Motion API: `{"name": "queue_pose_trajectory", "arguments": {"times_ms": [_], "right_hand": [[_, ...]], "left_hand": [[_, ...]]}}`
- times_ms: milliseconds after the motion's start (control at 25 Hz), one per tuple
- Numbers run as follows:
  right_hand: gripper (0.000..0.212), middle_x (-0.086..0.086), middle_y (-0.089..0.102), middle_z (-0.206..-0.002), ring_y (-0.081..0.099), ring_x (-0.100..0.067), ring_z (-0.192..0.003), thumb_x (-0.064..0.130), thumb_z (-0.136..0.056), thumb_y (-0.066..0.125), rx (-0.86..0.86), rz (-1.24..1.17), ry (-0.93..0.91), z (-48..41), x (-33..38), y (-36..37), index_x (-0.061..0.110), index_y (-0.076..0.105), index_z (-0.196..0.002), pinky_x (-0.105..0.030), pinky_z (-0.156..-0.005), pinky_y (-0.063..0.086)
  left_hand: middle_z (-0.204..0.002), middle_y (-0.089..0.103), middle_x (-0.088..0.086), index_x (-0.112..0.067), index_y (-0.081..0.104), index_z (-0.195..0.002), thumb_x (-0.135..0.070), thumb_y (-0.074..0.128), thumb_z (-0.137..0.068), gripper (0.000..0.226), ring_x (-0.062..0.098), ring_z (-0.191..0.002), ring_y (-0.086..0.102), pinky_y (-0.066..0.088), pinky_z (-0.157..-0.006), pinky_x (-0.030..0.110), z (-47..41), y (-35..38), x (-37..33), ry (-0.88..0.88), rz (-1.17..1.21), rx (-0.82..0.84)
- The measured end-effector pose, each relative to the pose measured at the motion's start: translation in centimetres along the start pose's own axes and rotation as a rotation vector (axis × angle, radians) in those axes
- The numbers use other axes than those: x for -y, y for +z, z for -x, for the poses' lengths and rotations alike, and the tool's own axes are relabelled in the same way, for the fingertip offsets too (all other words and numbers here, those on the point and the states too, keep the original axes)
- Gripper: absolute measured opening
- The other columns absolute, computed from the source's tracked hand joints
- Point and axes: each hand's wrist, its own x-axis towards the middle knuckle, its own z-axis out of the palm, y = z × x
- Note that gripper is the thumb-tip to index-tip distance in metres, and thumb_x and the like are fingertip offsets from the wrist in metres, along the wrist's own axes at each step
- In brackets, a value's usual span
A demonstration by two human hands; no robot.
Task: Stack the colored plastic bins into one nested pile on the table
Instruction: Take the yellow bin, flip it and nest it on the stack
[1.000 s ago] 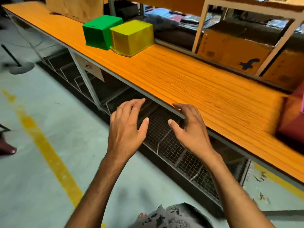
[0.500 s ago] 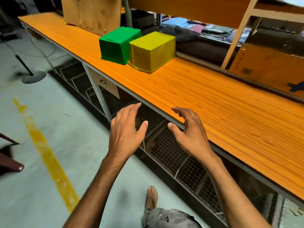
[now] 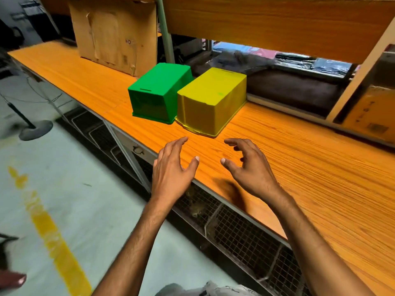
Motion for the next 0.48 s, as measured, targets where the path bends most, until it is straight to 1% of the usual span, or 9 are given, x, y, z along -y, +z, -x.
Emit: {"name": "queue_pose_trajectory", "arguments": {"times_ms": [120, 240, 320, 360, 480], "right_hand": [[0.053, 0.014, 0.055, -0.134, 0.054, -0.008, -0.120, 0.044, -0.090, 0.069, -0.039, 0.000, 0.033, -5.0, -0.1, 2.6, 0.039, 0.051, -0.140, -0.043, -0.093, 0.054], [0.056, 0.011, 0.057, -0.134, 0.056, -0.008, -0.118, 0.041, -0.089, 0.072, -0.120, -0.008, 0.111, -10.3, -0.4, 5.9, 0.036, 0.051, -0.141, -0.043, -0.092, 0.055], [0.059, 0.007, 0.056, -0.136, 0.057, -0.011, -0.120, 0.037, -0.089, 0.074, -0.187, -0.010, 0.200, -13.4, -0.4, 8.3, 0.030, 0.051, -0.143, -0.045, -0.093, 0.054], [0.061, 0.004, 0.055, -0.138, 0.057, -0.013, -0.122, 0.035, -0.089, 0.075, -0.207, 0.005, 0.241, -14.7, -0.4, 9.5, 0.028, 0.050, -0.144, -0.047, -0.094, 0.053], [0.073, -0.004, 0.044, -0.147, 0.053, -0.024, -0.132, 0.028, -0.087, 0.076, -0.241, 0.063, 0.340, -17.6, -0.7, 12.5, 0.021, 0.042, -0.151, -0.047, -0.102, 0.049]], "left_hand": [[-0.147, 0.049, -0.008, -0.036, 0.045, -0.148, -0.047, 0.063, -0.093, 0.058, 0.017, -0.133, 0.045, 0.044, -0.105, 0.052, -6.8, 0.6, 2.8, 0.014, 0.037, 0.014], [-0.152, 0.046, -0.005, -0.030, 0.042, -0.152, -0.045, 0.064, -0.093, 0.065, 0.020, -0.135, 0.045, 0.045, -0.105, 0.049, -13.9, 1.6, 6.0, 0.083, 0.055, 0.074], [-0.159, 0.039, 0.001, -0.023, 0.032, -0.159, -0.043, 0.065, -0.094, 0.076, 0.024, -0.141, 0.041, 0.042, -0.109, 0.044, -18.3, 2.4, 8.2, 0.150, 0.022, 0.139], [-0.163, 0.033, 0.005, -0.019, 0.025, -0.161, -0.042, 0.066, -0.094, 0.082, 0.026, -0.145, 0.037, 0.038, -0.112, 0.043, -20.2, 2.8, 9.0, 0.157, 0.015, 0.177], [-0.170, 0.014, 0.010, -0.010, 0.008, -0.164, -0.038, 0.066, -0.094, 0.095, 0.031, -0.153, 0.025, 0.028, -0.119, 0.039, -24.9, 4.2, 10.6, 0.105, 0.099, 0.231]]}}
